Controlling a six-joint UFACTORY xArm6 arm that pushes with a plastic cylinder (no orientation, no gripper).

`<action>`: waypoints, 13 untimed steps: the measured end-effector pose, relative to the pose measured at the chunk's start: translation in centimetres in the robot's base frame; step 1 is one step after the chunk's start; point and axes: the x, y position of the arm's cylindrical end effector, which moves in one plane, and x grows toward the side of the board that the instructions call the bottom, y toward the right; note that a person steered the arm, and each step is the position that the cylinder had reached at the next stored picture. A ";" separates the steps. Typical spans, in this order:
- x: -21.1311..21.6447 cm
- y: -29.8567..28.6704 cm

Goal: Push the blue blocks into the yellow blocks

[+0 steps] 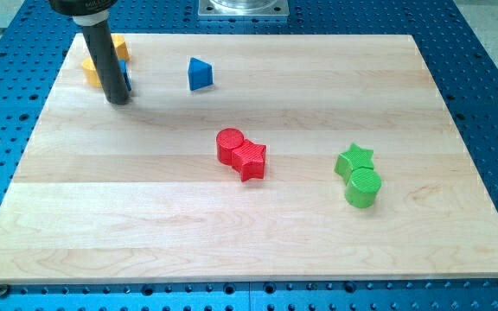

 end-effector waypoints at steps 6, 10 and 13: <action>-2.3 -2.1; -0.3 13.4; -3.4 9.0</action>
